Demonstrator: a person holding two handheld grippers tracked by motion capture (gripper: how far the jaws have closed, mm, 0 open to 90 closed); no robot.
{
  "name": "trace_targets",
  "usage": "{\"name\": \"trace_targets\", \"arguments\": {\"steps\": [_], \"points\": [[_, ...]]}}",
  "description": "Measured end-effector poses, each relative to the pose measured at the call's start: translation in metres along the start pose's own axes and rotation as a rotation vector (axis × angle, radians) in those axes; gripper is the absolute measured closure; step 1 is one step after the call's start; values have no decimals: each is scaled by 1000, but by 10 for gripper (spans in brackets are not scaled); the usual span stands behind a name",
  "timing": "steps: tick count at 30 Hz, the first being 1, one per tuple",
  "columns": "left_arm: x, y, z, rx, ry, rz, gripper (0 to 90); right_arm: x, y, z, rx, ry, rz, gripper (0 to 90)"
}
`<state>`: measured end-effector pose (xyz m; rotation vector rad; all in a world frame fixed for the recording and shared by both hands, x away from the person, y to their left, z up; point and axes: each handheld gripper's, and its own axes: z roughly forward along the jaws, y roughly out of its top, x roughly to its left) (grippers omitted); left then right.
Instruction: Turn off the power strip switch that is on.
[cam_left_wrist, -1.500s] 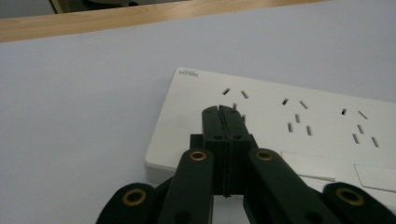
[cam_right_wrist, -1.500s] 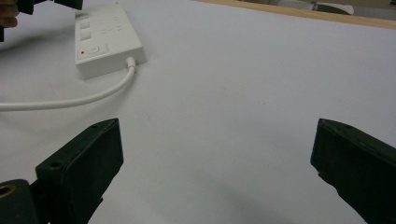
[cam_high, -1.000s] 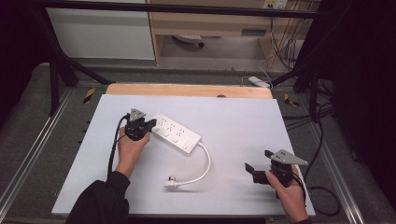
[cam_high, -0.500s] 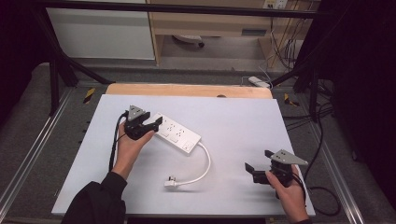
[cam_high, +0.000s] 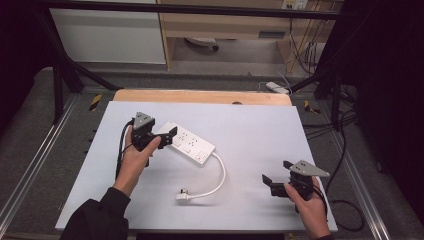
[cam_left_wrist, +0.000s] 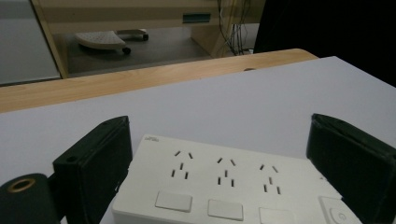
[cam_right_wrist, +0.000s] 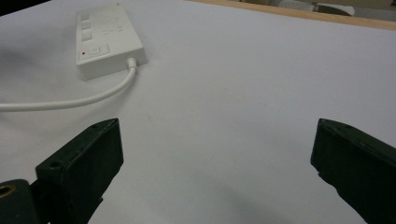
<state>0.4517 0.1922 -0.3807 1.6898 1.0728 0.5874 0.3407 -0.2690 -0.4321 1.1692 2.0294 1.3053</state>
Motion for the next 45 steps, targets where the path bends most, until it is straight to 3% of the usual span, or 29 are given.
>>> {"name": "trace_targets", "arguments": {"steps": [10, 31, 39, 45], "points": [[-4, 2, -29, -20, -41, -7, 63, 0, 0, 0, 0, 1, -1, 28], [3, -20, -100, -67, -29, -20, 64, 1, 0, 1, 4, 4, -10, 28], [8, -35, -120, -51, -22, -30, 64, 1, 0, 2, 5, 3, -12, 28], [7, -48, -126, -30, -28, -29, 63, 1, 0, 2, 8, 4, -11, 28]]}}
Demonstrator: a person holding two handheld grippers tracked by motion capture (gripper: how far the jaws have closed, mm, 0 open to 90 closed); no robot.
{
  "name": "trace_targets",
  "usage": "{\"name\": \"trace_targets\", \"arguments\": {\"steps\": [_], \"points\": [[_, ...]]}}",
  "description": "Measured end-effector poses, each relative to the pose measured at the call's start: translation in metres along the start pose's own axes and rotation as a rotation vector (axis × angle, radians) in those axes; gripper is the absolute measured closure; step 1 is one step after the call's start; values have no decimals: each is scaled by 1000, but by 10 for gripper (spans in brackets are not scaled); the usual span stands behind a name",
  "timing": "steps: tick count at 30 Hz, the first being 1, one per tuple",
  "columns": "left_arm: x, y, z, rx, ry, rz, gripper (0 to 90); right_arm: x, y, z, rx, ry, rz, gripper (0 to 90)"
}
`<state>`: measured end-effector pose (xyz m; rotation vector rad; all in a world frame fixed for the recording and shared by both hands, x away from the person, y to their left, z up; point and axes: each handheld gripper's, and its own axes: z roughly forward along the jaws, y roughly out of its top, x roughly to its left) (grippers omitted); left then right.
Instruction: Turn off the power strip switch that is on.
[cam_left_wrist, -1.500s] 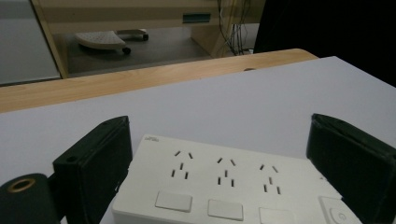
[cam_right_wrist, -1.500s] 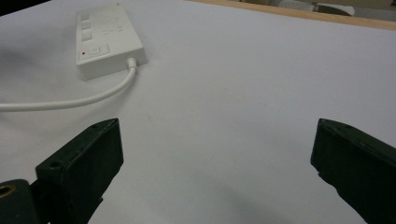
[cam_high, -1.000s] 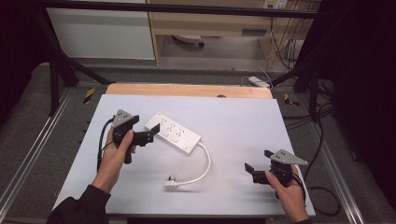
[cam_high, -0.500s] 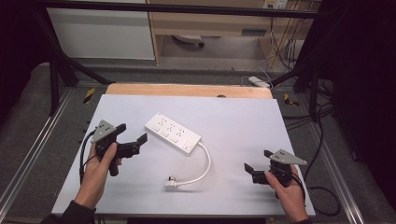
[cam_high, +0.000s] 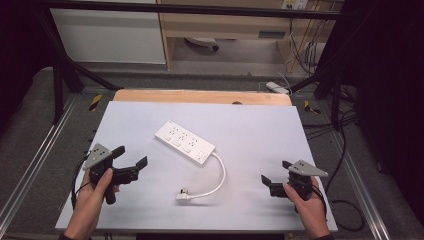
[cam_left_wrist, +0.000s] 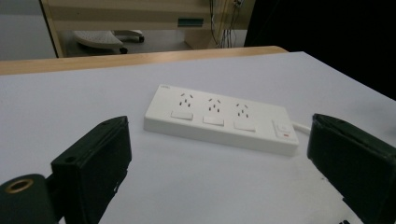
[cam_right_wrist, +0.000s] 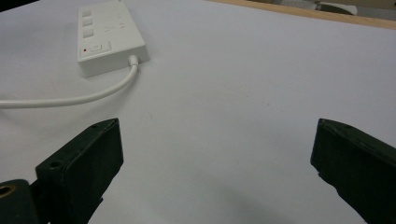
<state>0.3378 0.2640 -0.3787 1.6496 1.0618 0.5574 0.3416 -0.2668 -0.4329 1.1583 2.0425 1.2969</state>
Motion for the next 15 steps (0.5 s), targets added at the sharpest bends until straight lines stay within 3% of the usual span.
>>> {"name": "trace_targets", "arguments": {"steps": [15], "points": [[1, -34, 2, 74, -10, 14, 66, -1, -1, 1, 4, -8, -2, 28]]}}
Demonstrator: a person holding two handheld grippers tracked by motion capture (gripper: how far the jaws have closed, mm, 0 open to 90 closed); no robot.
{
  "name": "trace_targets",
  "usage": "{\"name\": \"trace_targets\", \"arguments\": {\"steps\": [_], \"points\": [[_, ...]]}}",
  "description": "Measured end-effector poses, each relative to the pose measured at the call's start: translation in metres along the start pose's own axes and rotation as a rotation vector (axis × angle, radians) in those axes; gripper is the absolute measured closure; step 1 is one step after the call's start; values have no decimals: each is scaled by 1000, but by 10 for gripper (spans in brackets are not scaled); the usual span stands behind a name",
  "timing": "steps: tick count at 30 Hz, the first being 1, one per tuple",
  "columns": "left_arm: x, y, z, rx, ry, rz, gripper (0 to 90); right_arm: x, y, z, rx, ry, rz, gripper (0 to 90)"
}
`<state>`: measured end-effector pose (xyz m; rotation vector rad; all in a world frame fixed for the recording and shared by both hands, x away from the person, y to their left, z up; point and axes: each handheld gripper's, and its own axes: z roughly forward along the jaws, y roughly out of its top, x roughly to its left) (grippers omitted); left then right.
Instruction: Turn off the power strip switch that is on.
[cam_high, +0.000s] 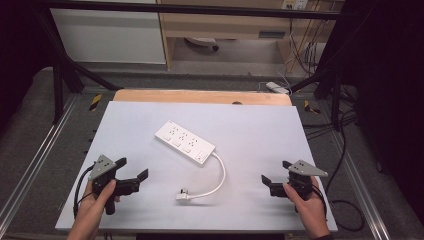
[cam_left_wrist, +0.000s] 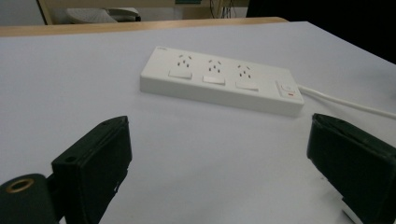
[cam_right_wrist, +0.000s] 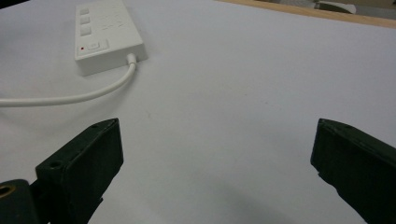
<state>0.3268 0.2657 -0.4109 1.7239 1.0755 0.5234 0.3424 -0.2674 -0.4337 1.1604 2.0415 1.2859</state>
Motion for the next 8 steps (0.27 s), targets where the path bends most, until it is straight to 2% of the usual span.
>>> {"name": "trace_targets", "arguments": {"steps": [2, 4, 8], "points": [[-2, -5, 0, 12, -7, 0, 66, -1, 0, 1, 8, -9, -1, 27], [-3, -9, 0, 18, -11, 2, 68, -2, -2, 2, 39, -29, 8, 29], [-3, -14, 0, 16, 11, 2, 70, -10, -12, 12, 164, -94, 52, 34]]}}
